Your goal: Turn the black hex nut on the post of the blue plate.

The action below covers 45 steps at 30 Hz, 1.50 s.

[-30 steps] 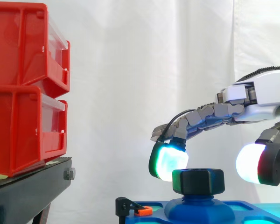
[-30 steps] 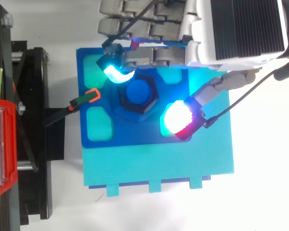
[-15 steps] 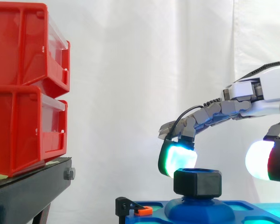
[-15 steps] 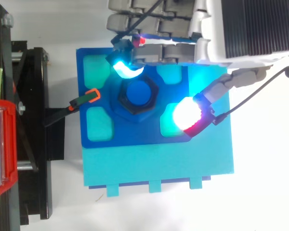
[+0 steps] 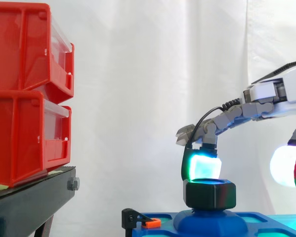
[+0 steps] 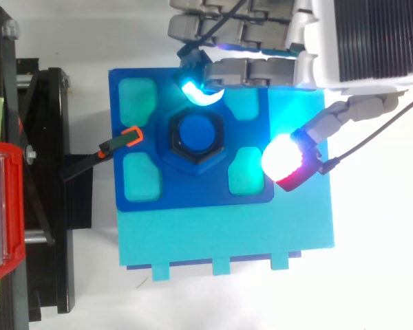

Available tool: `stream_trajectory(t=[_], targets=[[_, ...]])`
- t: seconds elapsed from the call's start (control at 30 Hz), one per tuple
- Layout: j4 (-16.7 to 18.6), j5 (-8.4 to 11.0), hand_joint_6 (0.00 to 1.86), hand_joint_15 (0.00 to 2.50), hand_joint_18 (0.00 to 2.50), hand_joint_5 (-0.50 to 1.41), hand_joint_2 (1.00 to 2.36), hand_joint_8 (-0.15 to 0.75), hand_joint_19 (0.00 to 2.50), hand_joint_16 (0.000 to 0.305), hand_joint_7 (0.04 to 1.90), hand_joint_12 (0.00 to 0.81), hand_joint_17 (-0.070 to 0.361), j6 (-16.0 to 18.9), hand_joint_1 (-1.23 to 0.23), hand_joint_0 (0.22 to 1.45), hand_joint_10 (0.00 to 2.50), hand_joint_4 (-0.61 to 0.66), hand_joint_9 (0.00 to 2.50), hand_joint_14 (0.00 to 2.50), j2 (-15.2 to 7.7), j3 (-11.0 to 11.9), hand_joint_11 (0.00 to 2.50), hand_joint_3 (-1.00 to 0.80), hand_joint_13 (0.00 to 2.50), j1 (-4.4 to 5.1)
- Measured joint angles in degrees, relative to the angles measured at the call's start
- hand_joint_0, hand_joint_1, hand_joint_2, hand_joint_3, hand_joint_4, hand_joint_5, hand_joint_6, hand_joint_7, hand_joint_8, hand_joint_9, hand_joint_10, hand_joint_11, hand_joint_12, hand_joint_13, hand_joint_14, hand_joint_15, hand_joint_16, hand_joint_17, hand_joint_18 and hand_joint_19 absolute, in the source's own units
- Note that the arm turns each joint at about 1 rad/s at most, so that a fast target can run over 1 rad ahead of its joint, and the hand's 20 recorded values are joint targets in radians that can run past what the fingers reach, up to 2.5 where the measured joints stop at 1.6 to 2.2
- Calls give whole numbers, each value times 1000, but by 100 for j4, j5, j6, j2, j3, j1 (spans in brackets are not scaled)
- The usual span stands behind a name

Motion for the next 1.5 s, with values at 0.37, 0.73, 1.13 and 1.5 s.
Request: stream_trajectory(t=[0.37,0.73,1.13,1.5], targets=[[-243,63,502,16,204,-207,1000,203,224,53,922,353,119,-188,-441,382,2,302,193,0,156,0,111,-500,127,3],[-454,66,502,17,199,-205,1000,198,215,52,926,348,116,-199,-451,390,3,298,193,0,175,0,118,-500,126,8],[-610,145,502,18,201,-204,1000,195,219,51,932,345,116,-198,-470,393,2,299,192,0,194,-1,132,-500,126,43],[-604,157,502,9,182,-260,1000,175,199,48,860,330,108,-198,-719,424,3,193,160,0,308,0,120,-500,110,59]])
